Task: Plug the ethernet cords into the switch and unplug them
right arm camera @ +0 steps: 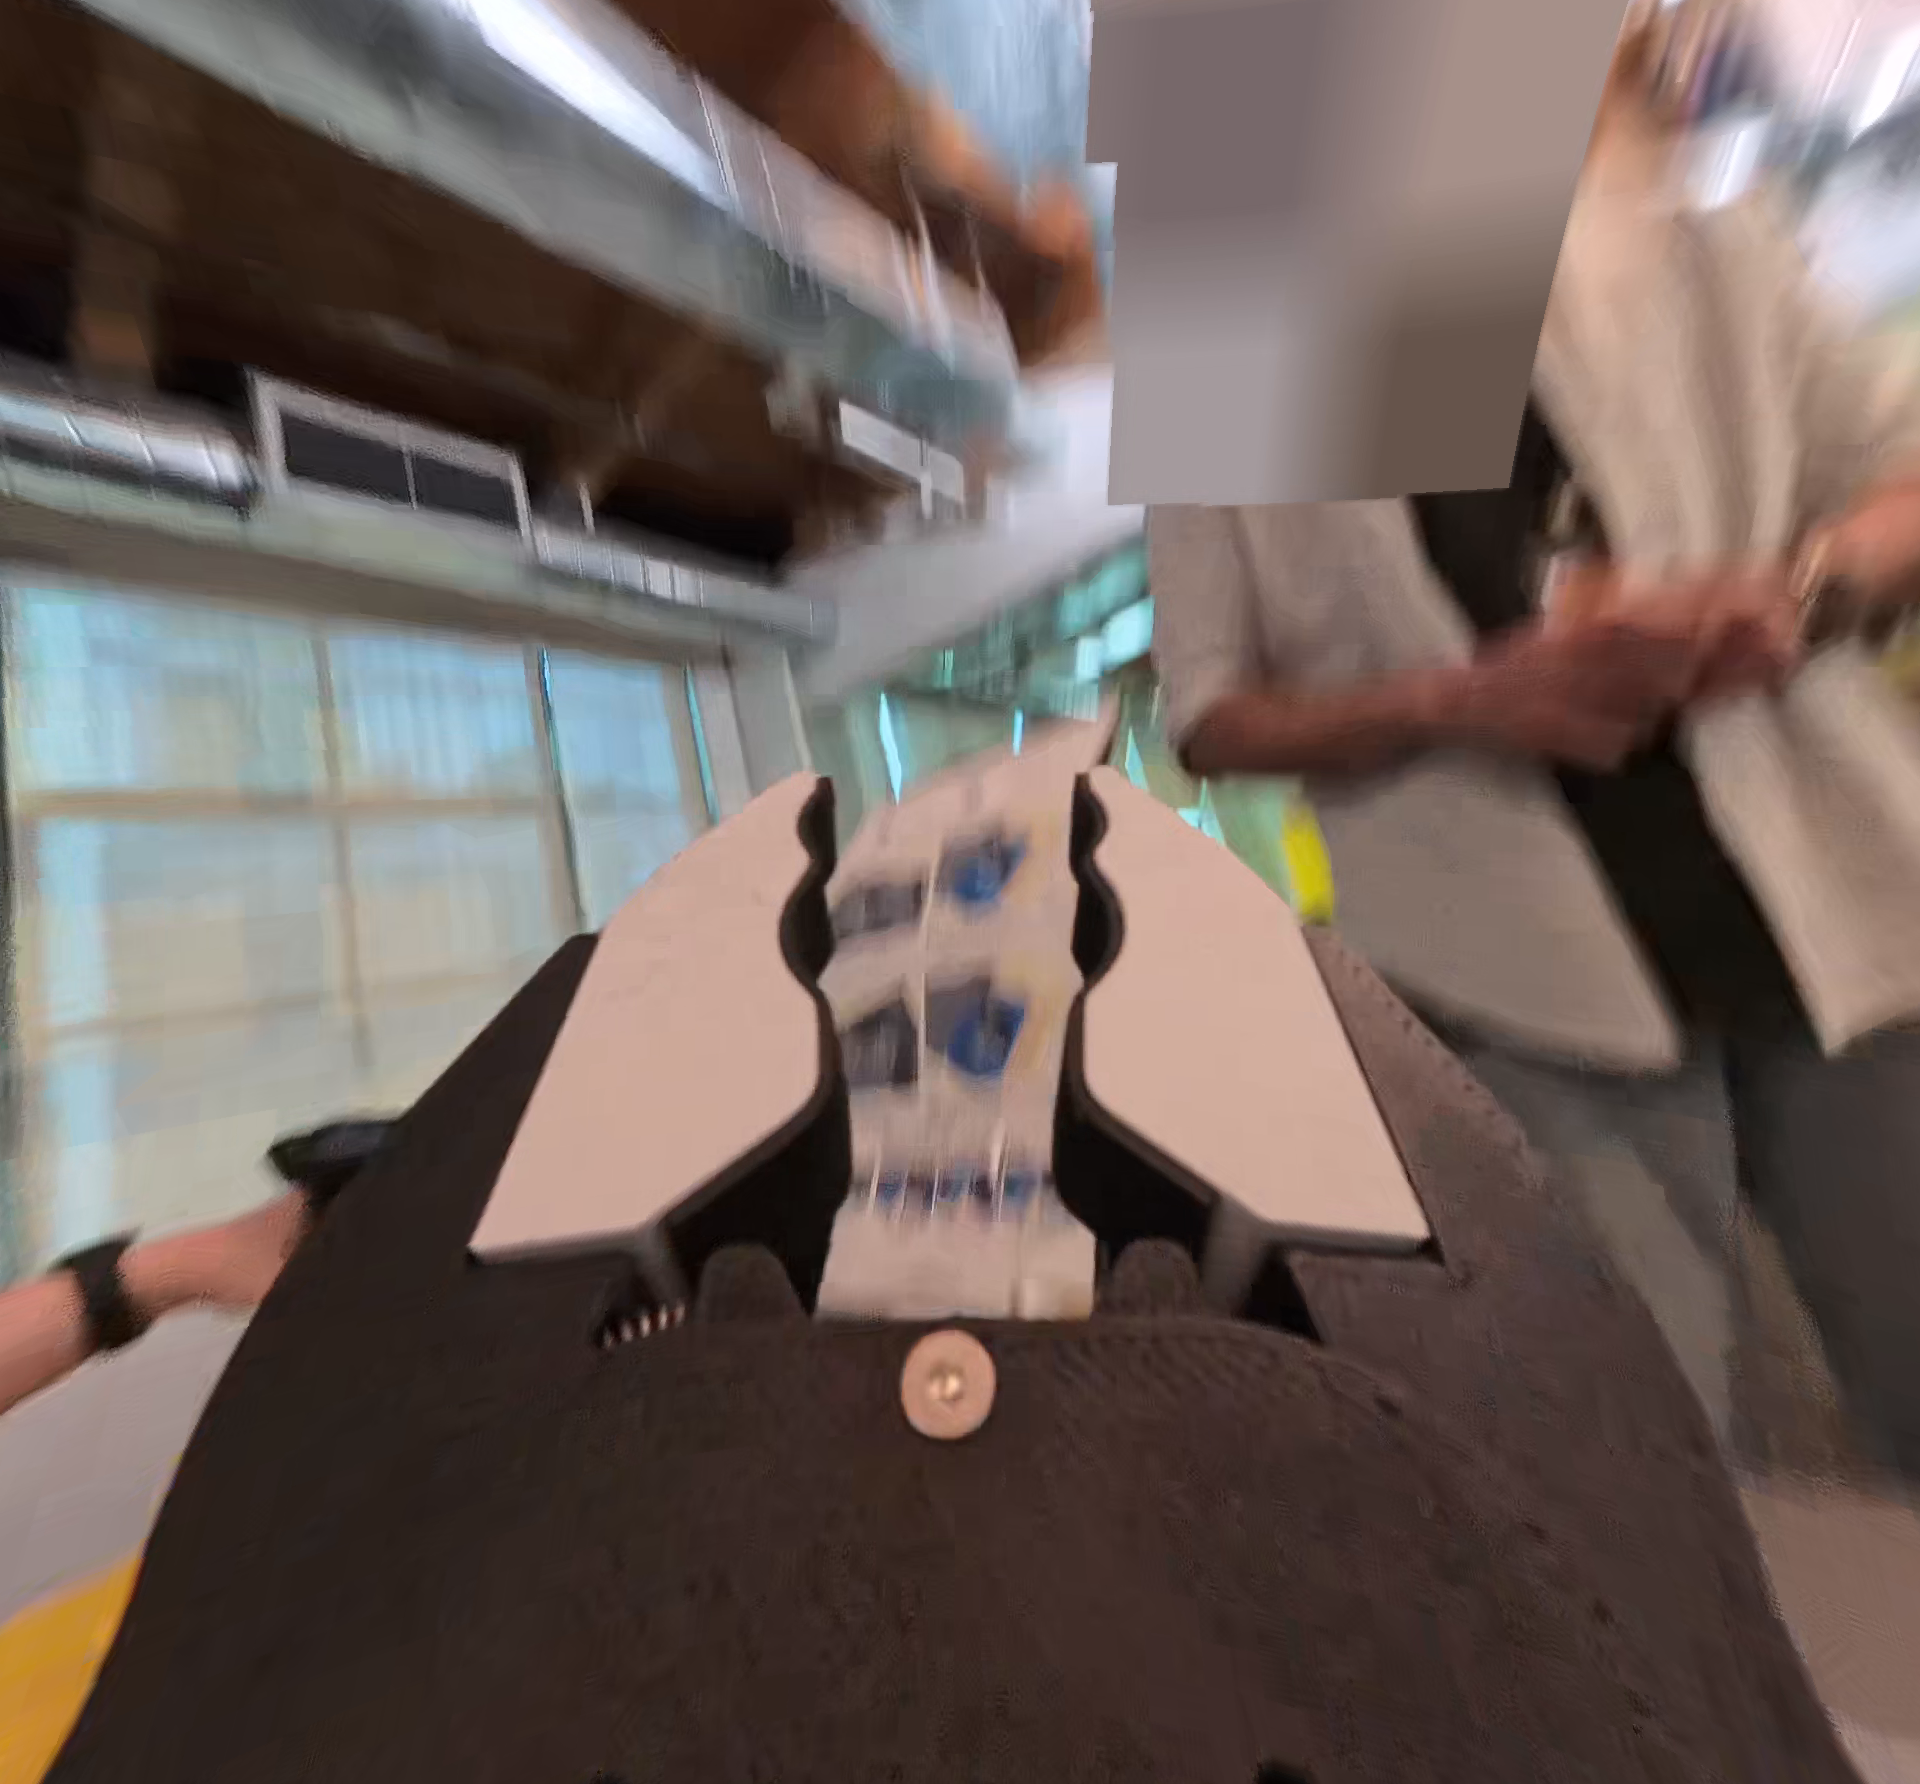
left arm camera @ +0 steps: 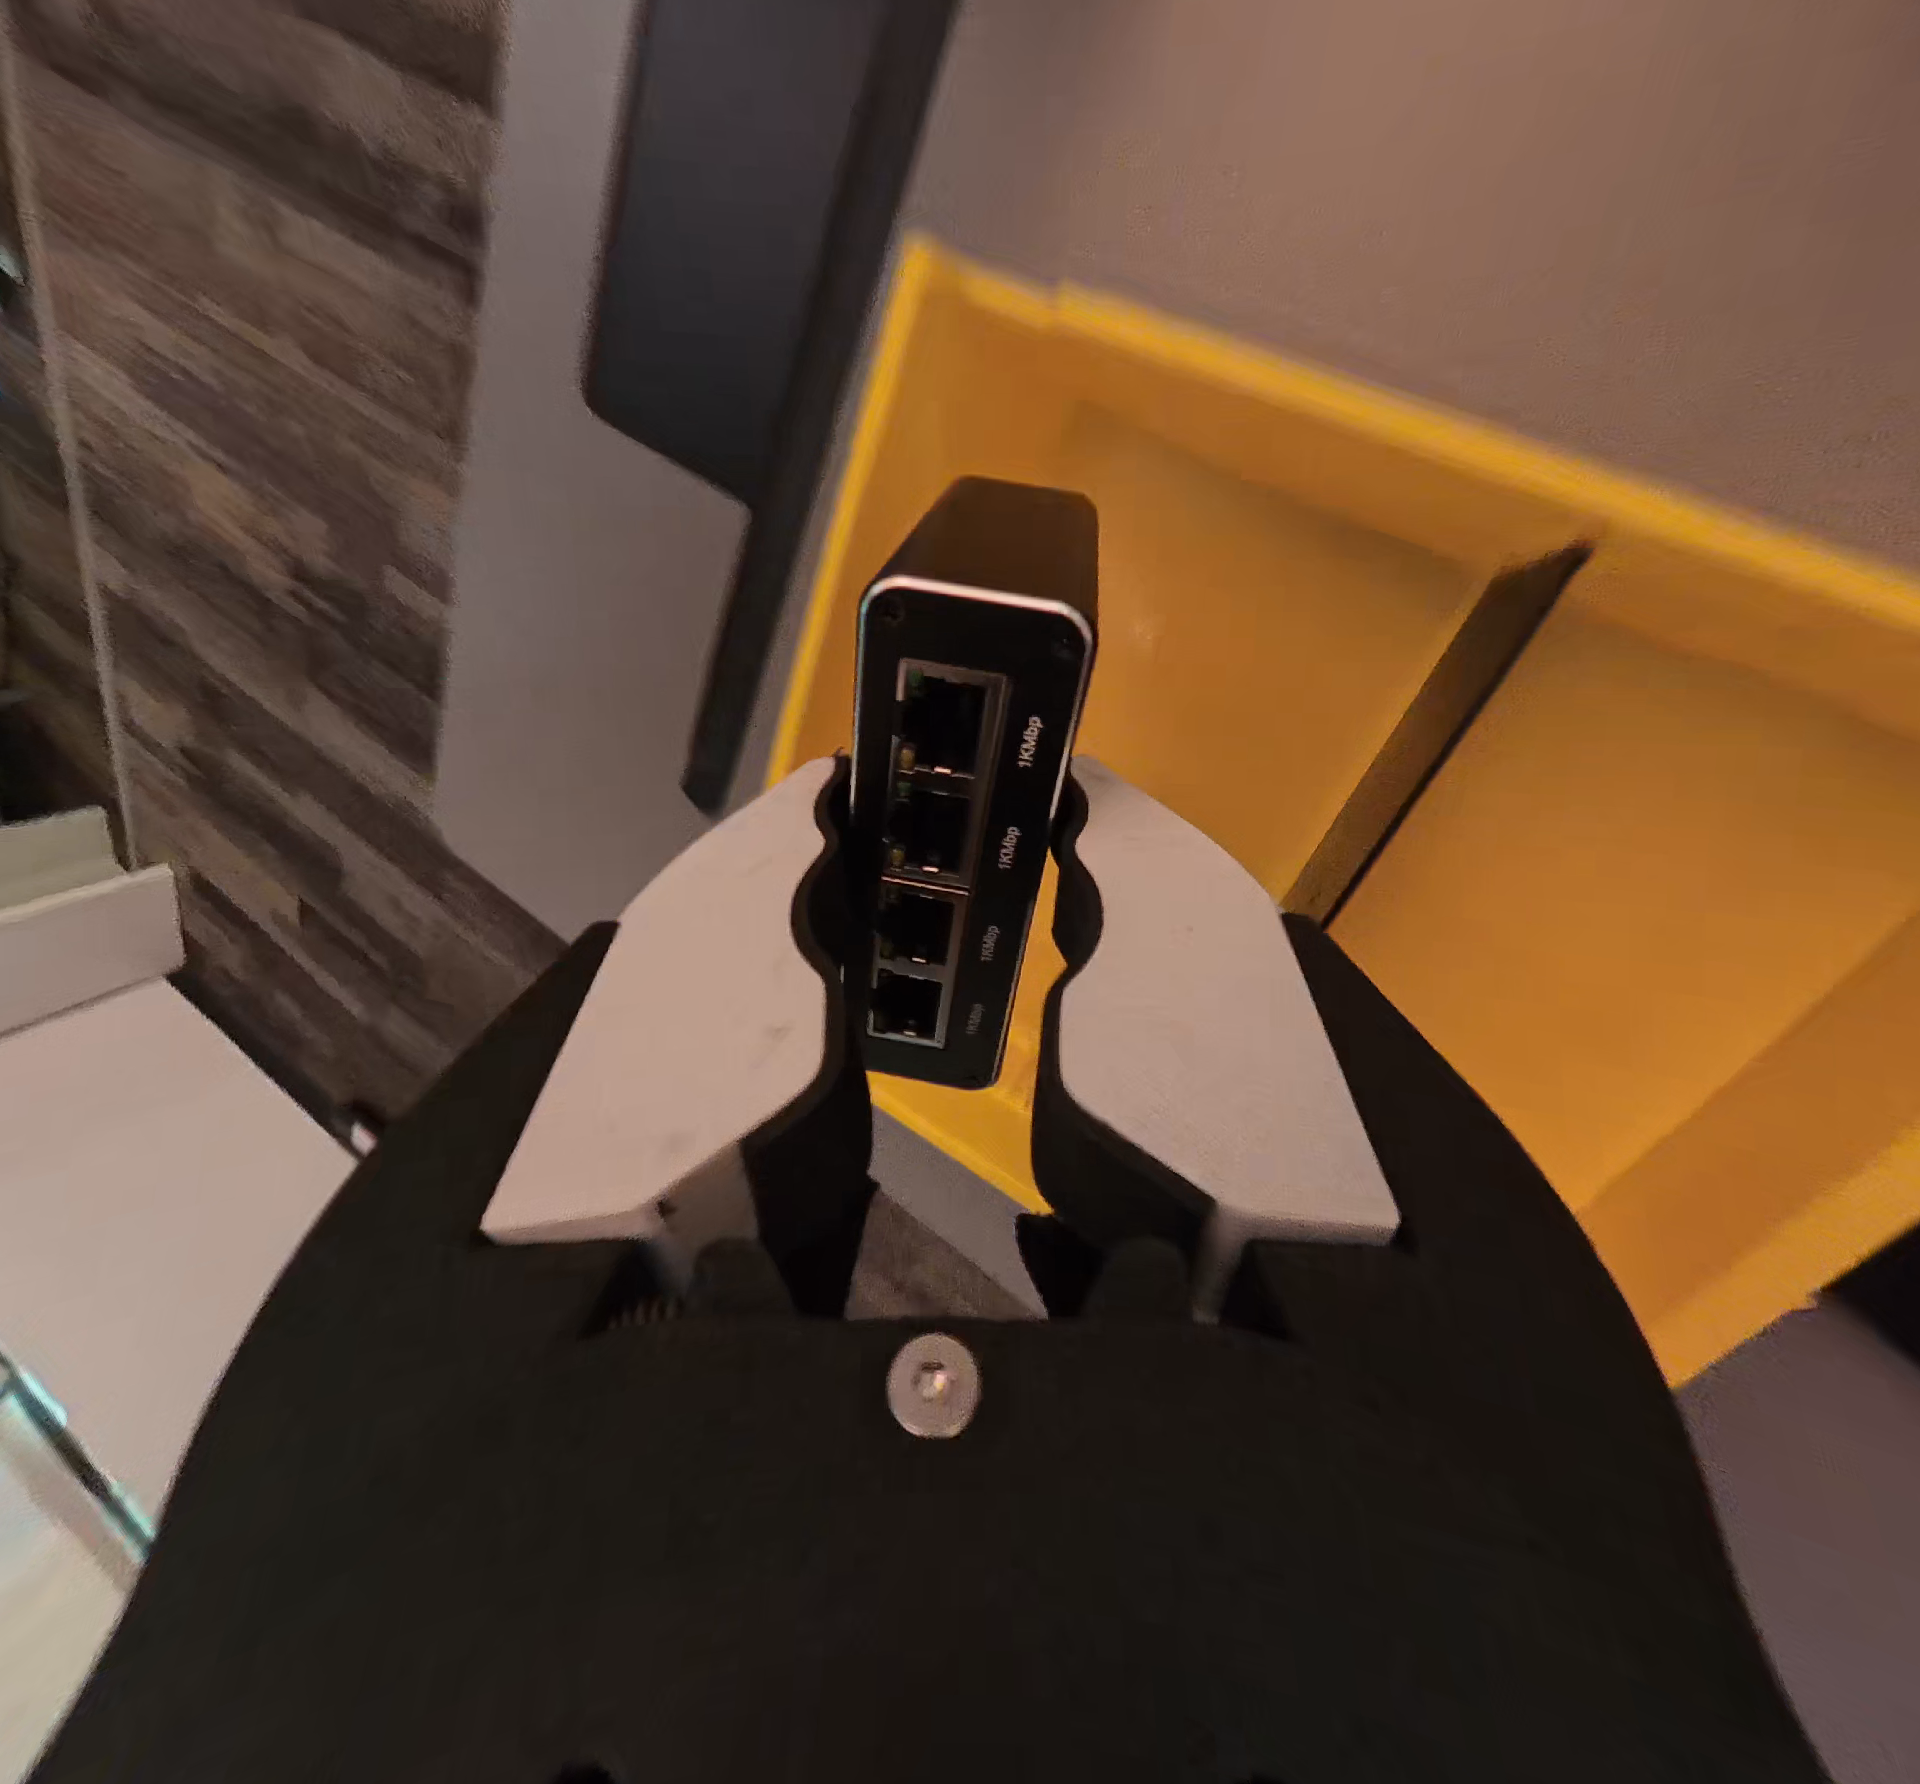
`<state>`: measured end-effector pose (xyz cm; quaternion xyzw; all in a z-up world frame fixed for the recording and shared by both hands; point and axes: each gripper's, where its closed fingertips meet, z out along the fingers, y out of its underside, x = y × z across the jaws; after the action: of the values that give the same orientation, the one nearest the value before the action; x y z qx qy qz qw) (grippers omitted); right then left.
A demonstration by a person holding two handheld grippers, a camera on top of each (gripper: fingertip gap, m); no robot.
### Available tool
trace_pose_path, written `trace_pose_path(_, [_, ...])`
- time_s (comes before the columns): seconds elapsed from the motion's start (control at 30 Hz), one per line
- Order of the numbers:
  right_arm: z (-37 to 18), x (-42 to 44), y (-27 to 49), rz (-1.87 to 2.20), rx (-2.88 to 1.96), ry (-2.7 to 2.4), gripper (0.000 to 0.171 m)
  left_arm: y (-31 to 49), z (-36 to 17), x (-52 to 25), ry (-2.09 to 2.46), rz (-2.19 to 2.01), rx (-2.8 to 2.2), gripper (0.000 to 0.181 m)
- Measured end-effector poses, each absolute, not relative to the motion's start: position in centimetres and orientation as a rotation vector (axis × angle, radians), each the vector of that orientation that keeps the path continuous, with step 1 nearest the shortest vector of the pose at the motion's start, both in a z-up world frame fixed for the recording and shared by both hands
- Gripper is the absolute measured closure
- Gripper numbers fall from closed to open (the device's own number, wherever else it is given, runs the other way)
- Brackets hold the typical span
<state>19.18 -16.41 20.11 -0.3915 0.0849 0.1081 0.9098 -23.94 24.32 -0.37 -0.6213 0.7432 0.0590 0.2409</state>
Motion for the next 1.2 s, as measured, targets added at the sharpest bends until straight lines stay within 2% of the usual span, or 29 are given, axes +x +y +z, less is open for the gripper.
trace_pose_path(0.03, [21.4, 18.8, -18.9, 0.174, -0.677, 0.159, 0.128, 23.2, 1.3, -22.5, 2.021, 0.107, -1.679, 0.147])
trace_pose_path(0.1, [22.7, 17.2, -21.5, 0.149, -0.532, 0.102, 0.140, 20.2, 3.2, -19.3, 2.042, -0.006, -1.696, 0.147])
trace_pose_path(0.17, [22.9, 15.4, -20.4, 0.221, -0.593, 0.022, 0.142, 17.7, 3.5, -16.0, 2.087, -0.015, -1.690, 0.147])
trace_pose_path(0.27, [22.2, 12.9, -16.5, 0.326, -0.786, -0.065, 0.139, 14.5, 1.4, -11.6, 2.160, 0.037, -1.650, 0.147])
trace_pose_path(0.37, [21.7, 10.5, -14.4, 0.369, -0.908, -0.126, 0.138, 12.8, -3.1, -9.5, 2.230, 0.163, -1.691, 0.147])
trace_pose_path(0.5, [20.8, 8.7, -12.9, 0.320, -1.020, -0.197, 0.138, 13.2, -8.8, -9.3, 2.307, 0.362, -1.742, 0.147])
trace_pose_path(0.6, [20.2, 8.5, -12.4, 0.292, -1.077, -0.215, 0.138, 13.3, -10.9, -9.5, 2.321, 0.353, -1.825, 0.148])
trace_pose_path(1.07, [18.1, 7.5, -11.3, 0.191, -1.270, -0.304, 0.132, 12.6, -13.4, -9.9, 2.306, 0.240, -1.891, 0.147])
trace_pose_path(1.2, [17.8, 7.2, -11.1, 0.127, -1.305, -0.324, 0.128, 13.0, -10.9, -10.0, 2.123, 0.107, -1.904, 0.110])
